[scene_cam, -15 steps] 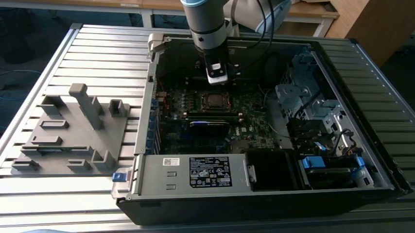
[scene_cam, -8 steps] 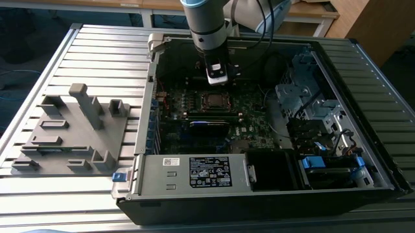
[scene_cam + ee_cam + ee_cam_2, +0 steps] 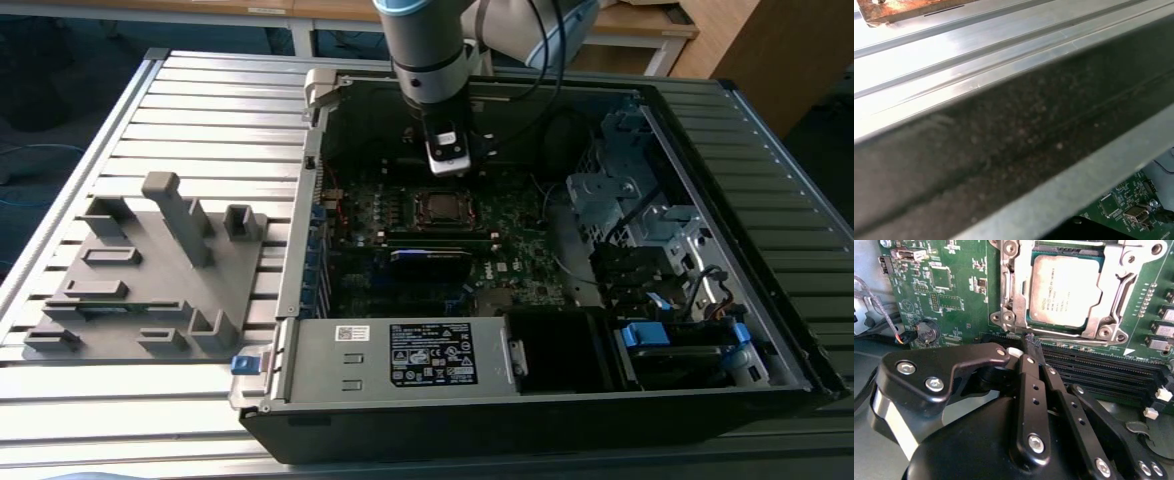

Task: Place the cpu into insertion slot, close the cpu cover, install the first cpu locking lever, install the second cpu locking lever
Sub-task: 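Install the first cpu locking lever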

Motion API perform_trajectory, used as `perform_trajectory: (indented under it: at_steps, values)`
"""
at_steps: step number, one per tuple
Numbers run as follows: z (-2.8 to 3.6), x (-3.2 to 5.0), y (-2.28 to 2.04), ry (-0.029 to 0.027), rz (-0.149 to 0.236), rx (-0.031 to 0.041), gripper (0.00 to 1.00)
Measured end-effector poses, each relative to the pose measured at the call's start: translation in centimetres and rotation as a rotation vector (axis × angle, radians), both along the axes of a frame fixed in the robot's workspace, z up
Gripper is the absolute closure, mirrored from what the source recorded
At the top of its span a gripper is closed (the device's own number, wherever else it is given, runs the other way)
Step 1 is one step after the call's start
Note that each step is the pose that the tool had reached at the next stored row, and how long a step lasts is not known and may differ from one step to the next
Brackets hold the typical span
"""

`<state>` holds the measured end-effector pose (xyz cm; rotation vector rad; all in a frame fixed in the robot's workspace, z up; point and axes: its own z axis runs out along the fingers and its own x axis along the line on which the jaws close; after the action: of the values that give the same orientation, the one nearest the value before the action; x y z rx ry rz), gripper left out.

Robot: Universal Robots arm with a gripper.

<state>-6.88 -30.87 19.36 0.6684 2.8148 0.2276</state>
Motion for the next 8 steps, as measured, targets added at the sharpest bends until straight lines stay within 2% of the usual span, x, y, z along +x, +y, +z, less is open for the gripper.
perform_trajectory:
  at_steps: [4, 8]
  values:
    - [-0.01, 0.09, 0.0, -0.0001, 0.0, -0.007, 0.89]
    - [-0.02, 0.09, 0.0, 0.0001, 0.0, -0.0075, 0.89]
